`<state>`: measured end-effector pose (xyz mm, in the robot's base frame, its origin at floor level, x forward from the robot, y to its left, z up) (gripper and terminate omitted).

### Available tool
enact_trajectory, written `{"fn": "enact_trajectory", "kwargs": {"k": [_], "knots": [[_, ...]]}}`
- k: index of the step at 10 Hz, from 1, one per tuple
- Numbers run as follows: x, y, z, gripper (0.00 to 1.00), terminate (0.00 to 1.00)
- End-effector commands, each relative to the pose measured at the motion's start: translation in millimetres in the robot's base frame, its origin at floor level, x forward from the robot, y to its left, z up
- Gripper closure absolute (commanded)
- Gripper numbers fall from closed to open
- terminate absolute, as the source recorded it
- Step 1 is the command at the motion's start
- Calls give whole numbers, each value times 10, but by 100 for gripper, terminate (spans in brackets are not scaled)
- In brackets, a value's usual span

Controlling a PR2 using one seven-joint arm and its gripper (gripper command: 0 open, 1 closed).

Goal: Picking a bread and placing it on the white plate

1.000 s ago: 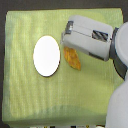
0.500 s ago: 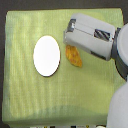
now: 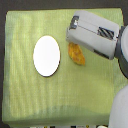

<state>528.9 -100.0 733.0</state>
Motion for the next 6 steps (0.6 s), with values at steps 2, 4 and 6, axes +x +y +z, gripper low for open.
{"fn": "enact_trajectory", "kwargs": {"k": [2, 4, 6], "knots": [[-45, 168, 858, 100, 0], [-23, 455, 1050, 100, 0], [-44, 939, 1036, 100, 0]]}}
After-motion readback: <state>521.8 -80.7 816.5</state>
